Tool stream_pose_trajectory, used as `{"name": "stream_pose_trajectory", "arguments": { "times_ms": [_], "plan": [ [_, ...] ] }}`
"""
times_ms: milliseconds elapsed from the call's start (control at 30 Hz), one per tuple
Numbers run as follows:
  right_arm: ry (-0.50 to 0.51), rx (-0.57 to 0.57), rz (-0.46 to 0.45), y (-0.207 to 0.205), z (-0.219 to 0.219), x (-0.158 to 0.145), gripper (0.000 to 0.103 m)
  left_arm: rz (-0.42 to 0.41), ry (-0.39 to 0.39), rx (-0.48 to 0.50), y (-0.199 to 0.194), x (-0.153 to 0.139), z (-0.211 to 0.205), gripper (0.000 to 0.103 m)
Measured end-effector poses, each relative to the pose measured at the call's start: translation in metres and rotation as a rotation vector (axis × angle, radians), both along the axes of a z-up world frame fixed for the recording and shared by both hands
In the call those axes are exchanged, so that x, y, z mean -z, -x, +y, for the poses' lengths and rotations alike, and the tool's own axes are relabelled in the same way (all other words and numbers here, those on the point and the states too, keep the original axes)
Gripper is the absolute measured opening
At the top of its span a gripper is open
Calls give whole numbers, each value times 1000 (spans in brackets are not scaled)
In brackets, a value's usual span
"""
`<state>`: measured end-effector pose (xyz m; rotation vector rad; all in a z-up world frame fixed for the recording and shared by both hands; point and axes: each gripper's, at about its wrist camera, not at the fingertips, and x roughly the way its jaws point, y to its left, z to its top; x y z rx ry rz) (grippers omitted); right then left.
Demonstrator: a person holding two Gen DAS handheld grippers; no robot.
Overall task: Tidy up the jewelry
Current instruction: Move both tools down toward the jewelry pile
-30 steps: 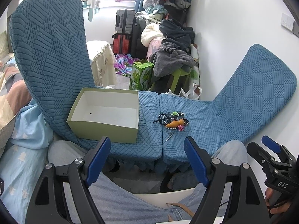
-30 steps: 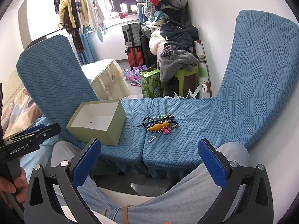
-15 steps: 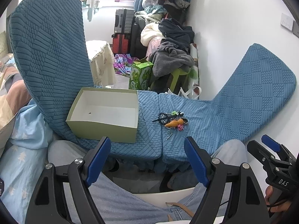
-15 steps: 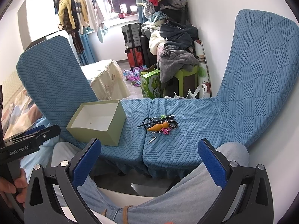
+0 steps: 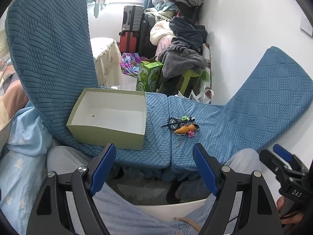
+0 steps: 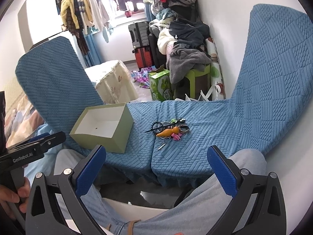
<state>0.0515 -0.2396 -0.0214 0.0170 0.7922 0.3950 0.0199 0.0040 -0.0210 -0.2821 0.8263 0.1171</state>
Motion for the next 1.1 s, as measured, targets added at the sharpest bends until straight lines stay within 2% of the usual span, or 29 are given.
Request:
{"name": "stream_pose_trajectory", "arguments": {
  "times_ms": [600, 733, 800, 867, 933, 1000, 1100],
  "plan": [
    [-25, 0, 27, -55, -1, 39, 103, 43, 39, 21, -63, 53, 5, 81],
    [-43, -23, 40, -71, -1, 54, 103, 61, 77, 22, -82, 72, 6, 81],
    [-54, -21, 58, -79, -2, 61, 100, 75, 79, 34, -91, 82, 2, 80],
    [-72, -11, 86, -88, -5, 69, 90, 90, 66, 58, -100, 91, -2, 79],
    [-70, 0, 101, -99, -6, 77, 85, 102, 37, 71, -108, 97, -7, 79],
    [-79, -13, 117, -107, -7, 84, 85, 97, 26, 78, -116, 102, -10, 79],
    [-82, 1, 139, -119, -8, 95, 74, 111, 27, 95, -132, 116, -15, 79]
  ]
}}
